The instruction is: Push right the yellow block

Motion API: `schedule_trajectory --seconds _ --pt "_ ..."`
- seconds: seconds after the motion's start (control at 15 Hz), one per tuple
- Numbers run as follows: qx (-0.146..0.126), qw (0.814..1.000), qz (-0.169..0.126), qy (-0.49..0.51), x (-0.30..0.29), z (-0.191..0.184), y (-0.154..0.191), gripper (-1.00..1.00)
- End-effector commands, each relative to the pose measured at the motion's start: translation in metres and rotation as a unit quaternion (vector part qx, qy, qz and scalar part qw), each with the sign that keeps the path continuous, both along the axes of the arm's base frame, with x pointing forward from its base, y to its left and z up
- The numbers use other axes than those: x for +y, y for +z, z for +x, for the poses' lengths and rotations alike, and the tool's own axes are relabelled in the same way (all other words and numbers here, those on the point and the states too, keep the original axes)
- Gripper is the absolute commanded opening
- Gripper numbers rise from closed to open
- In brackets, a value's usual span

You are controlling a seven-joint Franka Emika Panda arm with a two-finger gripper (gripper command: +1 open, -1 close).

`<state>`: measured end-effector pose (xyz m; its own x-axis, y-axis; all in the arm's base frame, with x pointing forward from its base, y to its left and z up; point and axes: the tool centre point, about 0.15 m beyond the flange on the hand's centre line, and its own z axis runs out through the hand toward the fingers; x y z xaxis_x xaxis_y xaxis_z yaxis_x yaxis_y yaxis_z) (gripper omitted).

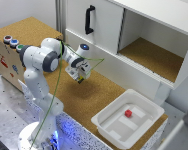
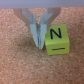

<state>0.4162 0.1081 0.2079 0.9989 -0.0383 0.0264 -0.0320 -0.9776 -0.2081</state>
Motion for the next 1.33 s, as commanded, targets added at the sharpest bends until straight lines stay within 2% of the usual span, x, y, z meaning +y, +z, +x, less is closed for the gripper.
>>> schedule_trajectory --seconds 0.0,0.47,0.67,1.27 --pt "0.005 1.000 -0.013 0.001 -0.031 -0.011 0.003 -1.00" --pt "0.017 0.999 -0.033 -0.013 -0.070 -0.008 -0.007 -1.00" --pt "0.020 0.999 -0.033 -0.023 -0.083 -0.014 -0.007 -1.00" --pt "0.003 0.999 -0.030 -0.040 -0.099 -0.016 0.018 -1.00"
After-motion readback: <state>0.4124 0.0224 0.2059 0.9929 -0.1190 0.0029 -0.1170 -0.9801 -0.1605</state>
